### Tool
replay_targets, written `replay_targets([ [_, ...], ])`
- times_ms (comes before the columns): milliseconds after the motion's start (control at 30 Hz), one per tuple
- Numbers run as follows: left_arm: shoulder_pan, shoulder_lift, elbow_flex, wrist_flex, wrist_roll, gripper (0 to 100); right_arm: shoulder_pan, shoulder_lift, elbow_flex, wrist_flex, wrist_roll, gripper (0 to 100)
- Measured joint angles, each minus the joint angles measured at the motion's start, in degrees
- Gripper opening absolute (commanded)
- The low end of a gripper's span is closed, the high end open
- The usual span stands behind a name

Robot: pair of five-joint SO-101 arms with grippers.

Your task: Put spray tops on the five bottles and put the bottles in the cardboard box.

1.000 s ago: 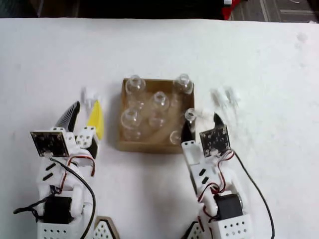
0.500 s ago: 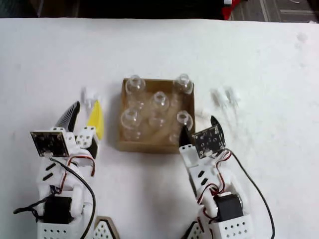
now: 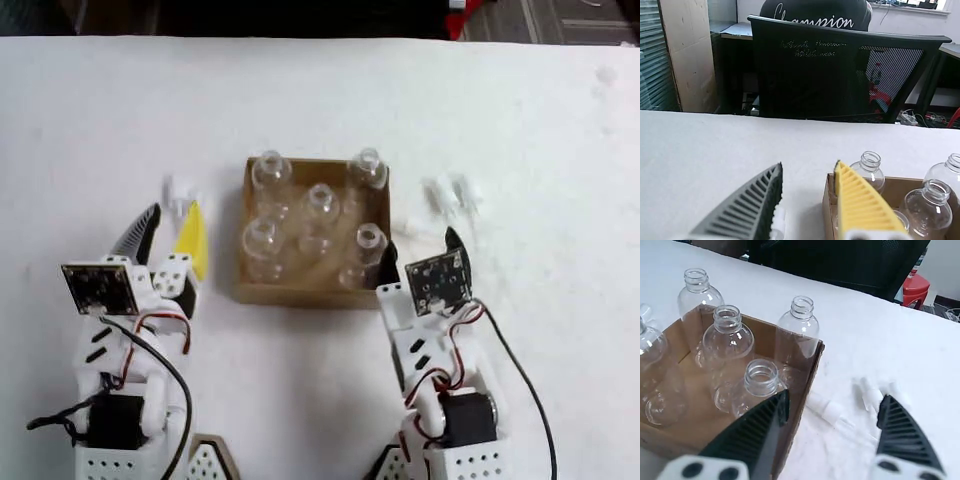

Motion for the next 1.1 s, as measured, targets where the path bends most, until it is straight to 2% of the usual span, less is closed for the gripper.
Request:
replay_targets([
  [133, 0.00, 0.00, 0.44, 0.00, 0.00, 16, 3.25, 0.00, 0.00, -1.05, -0.88, 25.9],
  [367, 0.00, 0.00, 0.44, 0.00, 0.00, 16, 16.00, -0.09, 0.35, -7.12, -15.03, 25.2],
  [433, 0.00, 0.00, 0.44, 0.00, 0.00, 16, 18.20, -0.35, 2.02, -9.76, -18.46, 18.3],
  [533, 0.00, 0.00, 0.44, 0.00, 0.00, 16, 18.90, 0.00, 4.31, -12.84, -20.31, 1.1],
  [667, 0.00, 0.00, 2.29, -1.14, -1.85, 16, 18.90, -0.18, 5.10, -16.70, -17.76, 9.8],
  [767, 0.00, 0.00, 5.45, -5.27, -2.99, 16, 18.73, 0.00, 6.42, -17.93, -16.18, 14.9],
  [833, 0.00, 0.00, 6.77, -7.38, -3.25, 16, 18.73, -0.09, 7.03, -19.08, -15.91, 10.7],
  [900, 0.00, 0.00, 6.95, -8.18, -3.25, 16, 18.73, 0.09, 8.00, -19.69, -15.82, 1.5],
  [933, 0.00, 0.00, 7.03, -8.18, -3.25, 16, 18.81, 0.09, 8.18, -20.13, -15.65, 1.2],
  [1100, 0.00, 0.00, 7.03, -8.70, -3.25, 16, 18.64, 0.00, 8.35, -22.42, -15.38, 12.0],
])
